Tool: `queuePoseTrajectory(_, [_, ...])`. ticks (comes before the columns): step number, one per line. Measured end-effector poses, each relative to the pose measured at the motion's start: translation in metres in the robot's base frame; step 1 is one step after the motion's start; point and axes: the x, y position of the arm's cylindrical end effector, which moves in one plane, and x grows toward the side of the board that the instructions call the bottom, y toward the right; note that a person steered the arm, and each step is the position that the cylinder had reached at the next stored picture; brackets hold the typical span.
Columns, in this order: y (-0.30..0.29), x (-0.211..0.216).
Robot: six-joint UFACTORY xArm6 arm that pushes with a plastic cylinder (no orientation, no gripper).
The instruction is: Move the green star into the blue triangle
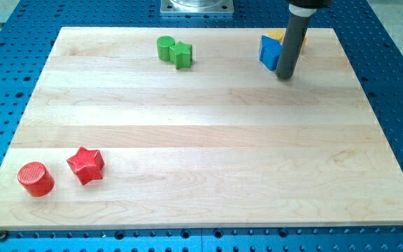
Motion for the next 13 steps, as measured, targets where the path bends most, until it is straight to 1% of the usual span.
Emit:
queuePoseTrajectory(1, [-0.101,0.001])
queuePoseTrajectory(2, [-0.235,-0.007])
queuePoseTrajectory(3, [-0.309,-0.022])
queuePoseTrajectory(4, [-0.288,-0.039])
queuePoseTrajectory(5, [-0.250,-0.048])
queuePoseTrajectory(6, [-0.201,-0.049])
queuePoseTrajectory(7, [-0.145,-0.071])
queuePoseTrajectory(8, [-0.127,-0.110])
queuePoseTrajectory(9, [-0.127,-0.128])
queuePoseTrajectory(11, [-0.123,-0.087])
queuePoseTrajectory(12, [-0.069,-0.072])
queuePoseTrajectory(13, [-0.037,-0.074])
